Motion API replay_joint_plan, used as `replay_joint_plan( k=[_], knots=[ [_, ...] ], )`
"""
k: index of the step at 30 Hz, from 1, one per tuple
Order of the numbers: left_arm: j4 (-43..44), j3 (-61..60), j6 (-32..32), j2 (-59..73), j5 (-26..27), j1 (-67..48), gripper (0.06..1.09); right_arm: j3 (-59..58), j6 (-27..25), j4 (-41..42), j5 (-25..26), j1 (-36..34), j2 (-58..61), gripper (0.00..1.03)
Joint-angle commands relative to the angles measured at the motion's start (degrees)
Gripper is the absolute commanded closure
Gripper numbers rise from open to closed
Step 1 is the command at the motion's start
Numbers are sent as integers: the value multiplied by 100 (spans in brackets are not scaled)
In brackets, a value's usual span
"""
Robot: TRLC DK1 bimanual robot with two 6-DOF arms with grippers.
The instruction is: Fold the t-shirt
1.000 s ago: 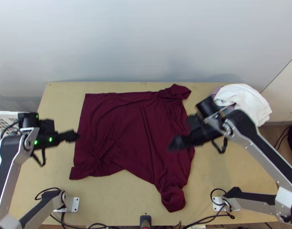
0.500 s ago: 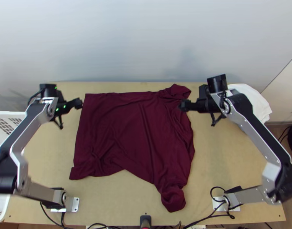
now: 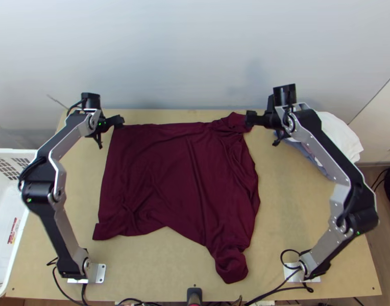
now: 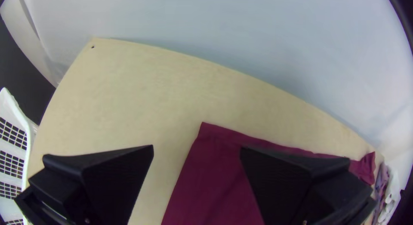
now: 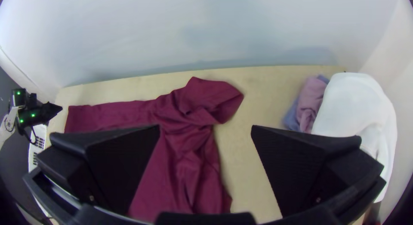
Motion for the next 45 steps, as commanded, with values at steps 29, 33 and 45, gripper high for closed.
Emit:
replay_joint_plan(
  k=[29, 33, 45],
  knots=[
    [-1420, 2144, -426, 1683, -446, -293, 67, 2437, 177, -44, 472, -230, 2576, 5],
    [-1429, 2144, -408, 1604, -560, -337, 96, 2885, 177, -299, 445, -239, 2936, 5],
    [-1499, 2135, -250, 1077, -630, -574, 104, 3562, 792, -871, -442, -257, 3798, 6]
  ],
)
